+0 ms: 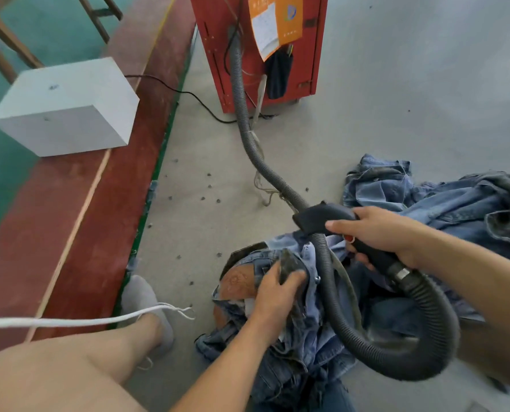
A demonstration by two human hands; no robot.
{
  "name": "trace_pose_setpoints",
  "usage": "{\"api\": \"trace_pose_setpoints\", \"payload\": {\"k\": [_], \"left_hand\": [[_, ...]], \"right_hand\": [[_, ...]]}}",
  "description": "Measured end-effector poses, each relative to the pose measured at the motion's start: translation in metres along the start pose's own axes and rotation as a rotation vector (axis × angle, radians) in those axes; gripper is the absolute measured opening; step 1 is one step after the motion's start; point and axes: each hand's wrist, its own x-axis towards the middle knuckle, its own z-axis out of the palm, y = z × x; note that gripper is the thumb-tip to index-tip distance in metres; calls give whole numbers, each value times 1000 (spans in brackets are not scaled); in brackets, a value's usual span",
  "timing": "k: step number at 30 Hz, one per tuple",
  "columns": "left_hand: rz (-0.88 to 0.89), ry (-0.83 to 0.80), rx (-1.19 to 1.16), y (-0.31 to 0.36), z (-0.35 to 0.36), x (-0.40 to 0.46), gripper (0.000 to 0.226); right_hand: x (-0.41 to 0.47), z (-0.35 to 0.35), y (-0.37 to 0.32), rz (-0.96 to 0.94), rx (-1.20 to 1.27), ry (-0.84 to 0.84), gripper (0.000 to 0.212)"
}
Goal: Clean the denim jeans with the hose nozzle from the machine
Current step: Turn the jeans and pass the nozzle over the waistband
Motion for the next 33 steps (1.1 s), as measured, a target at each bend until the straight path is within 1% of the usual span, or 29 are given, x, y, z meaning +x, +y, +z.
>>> {"api": "trace_pose_setpoints", "payload": {"k": [1,3,4,6,8,11,12,14,17,19,20,22,23,24,25,27,28,29,30,31,33], "left_hand": [[-63,93,-161,-1,-1,3,18],[-145,195,-454,-1,-7,10,23],[-165,211,-548,1,-11,12,23],[-202,198,-660,7,-19,13,25],[-234,176,-679,12,-21,12,28],[-222,129,-627,14,-17,10,28],[-206,103,-609,13,-14,9,28],[-172,51,-557,12,-10,7,29],[-126,11,-424,7,-5,2,28],[-74,22,-290,5,-3,0,27],[-17,28,-172,3,-4,-1,26],[185,21,214,-2,-5,-3,23],[278,-24,415,-6,-4,-4,23],[329,-104,573,-11,-1,-6,24],[344,-214,689,-15,2,-10,25],[297,-442,867,-22,8,-19,24],[260,-518,946,-23,12,-25,20],[256,-511,1017,-22,14,-28,19],[304,-424,1055,-20,16,-31,21],[368,-270,1027,-16,16,-33,22],[464,140,799,-5,12,-29,15]], "right_hand": [[-1,-6,-2,-23,-51,27,39],[-6,-13,-6,-65,-193,43,39],[-9,-14,-8,-83,-270,35,38],[-14,-12,-9,-117,-407,-7,33],[-20,-7,-11,-143,-526,-76,27],[-22,7,-13,-168,-654,-161,22],[-21,13,-15,-182,-679,-158,22],[-16,26,-18,-209,-673,-87,21],[-9,31,-22,-229,-593,61,21],[-7,23,-25,-214,-528,97,24],[-6,18,-25,-204,-494,103,26],[-5,11,-23,-183,-438,130,33],[-4,10,-22,-169,-436,156,37],[-1,11,-20,-154,-456,180,40],[2,14,-16,-140,-482,195,43],[12,26,-7,-123,-541,186,44],[17,34,-2,-121,-573,171,41],[22,42,5,-126,-605,154,38],[27,49,11,-138,-641,142,36],[30,56,17,-148,-679,134,36],[34,65,31,-145,-698,107,41]]}}
